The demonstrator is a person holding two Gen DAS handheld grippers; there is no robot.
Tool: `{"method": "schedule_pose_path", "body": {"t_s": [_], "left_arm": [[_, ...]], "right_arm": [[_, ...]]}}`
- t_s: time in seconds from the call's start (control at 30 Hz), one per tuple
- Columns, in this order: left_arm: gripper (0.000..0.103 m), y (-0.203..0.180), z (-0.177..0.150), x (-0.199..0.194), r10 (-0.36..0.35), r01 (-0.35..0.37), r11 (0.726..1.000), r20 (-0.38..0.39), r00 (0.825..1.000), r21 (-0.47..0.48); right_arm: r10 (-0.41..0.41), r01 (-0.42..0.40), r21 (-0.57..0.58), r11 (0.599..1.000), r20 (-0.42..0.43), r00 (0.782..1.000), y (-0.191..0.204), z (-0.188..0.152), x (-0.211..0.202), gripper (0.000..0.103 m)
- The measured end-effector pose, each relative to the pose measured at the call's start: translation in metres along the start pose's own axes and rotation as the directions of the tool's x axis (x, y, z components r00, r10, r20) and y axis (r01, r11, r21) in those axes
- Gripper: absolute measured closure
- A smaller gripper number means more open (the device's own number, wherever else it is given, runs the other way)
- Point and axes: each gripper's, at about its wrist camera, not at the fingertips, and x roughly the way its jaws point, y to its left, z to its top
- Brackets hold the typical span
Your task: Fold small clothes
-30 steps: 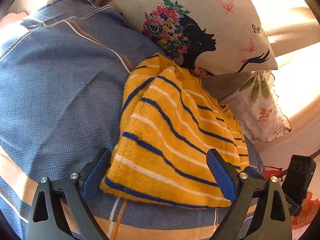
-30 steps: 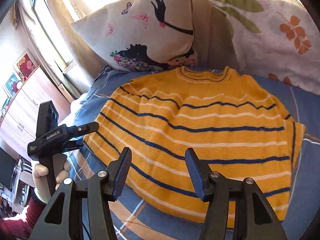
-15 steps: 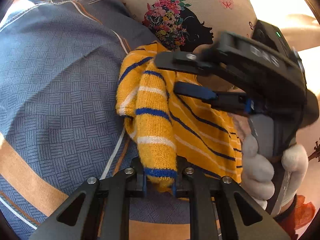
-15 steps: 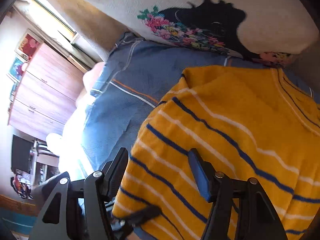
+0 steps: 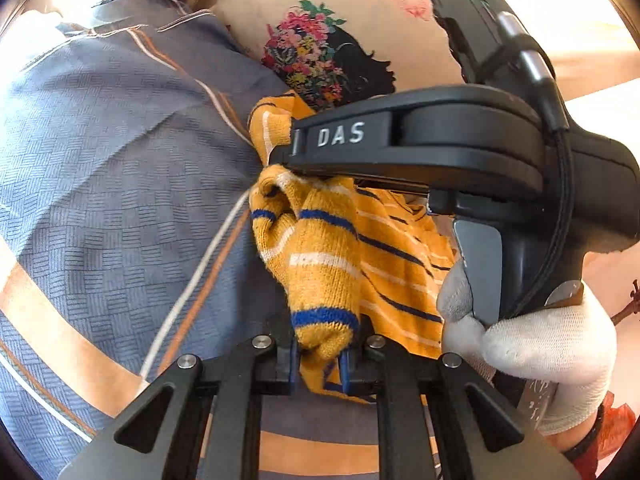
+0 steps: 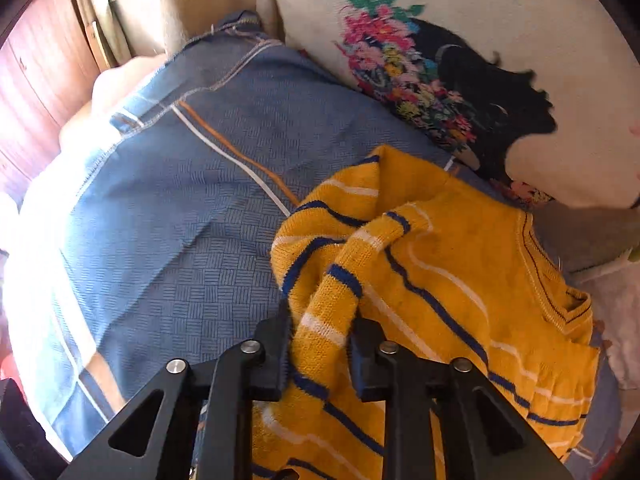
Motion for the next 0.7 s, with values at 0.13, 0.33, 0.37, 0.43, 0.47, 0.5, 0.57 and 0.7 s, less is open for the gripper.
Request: {"method": "schedule_pose_path", "body": {"t_s": [0.13,0.33,0.37,0.43,0.47,0.5,0.57,0.7], "left_arm": [[0.09,-0.042,-0.009,0.0,-0.034,0.035,0.996,-0.003,0.999,0.077],[0.091,-0.113,-0.022,0.019,-0.108,0.118,0.976,-0.063,0.992,0.183],[0.091,-0.127,-0.026,0.026,-0.118,0.132,0.971,-0.081,0.99,0.201],[0.091,-0.152,-0.036,0.041,-0.135,0.162,0.958,-0.124,0.983,0.235],[0.091,-0.165,-0.043,0.048,-0.139,0.172,0.951,-0.143,0.98,0.257],[0.091,-0.178,-0.05,0.056,-0.142,0.183,0.943,-0.161,0.977,0.278],[0.091,-0.199,-0.063,0.072,-0.154,0.211,0.93,-0.203,0.967,0.301],[0.094,-0.228,-0.087,0.103,-0.164,0.257,0.912,-0.289,0.943,0.32]], "right_arm": [[0.102,-0.115,0.106,0.988,0.126,0.987,-0.046,-0.02,-0.044,0.086],[0.106,-0.181,0.249,0.951,0.29,0.951,-0.133,-0.072,-0.111,0.088],[0.093,-0.182,0.274,0.944,0.308,0.947,-0.137,-0.085,-0.122,0.088],[0.072,-0.19,0.33,0.925,0.339,0.938,-0.17,-0.11,-0.137,0.089],[0.06,-0.192,0.355,0.915,0.352,0.934,-0.186,-0.125,-0.144,0.089],[0.046,-0.194,0.383,0.903,0.361,0.931,-0.202,-0.14,-0.15,0.089],[0.023,-0.198,0.442,0.875,0.371,0.928,-0.232,-0.167,-0.155,0.089],[-0.004,-0.205,0.543,0.814,0.358,0.934,-0.284,-0.218,-0.155,0.089]]}}
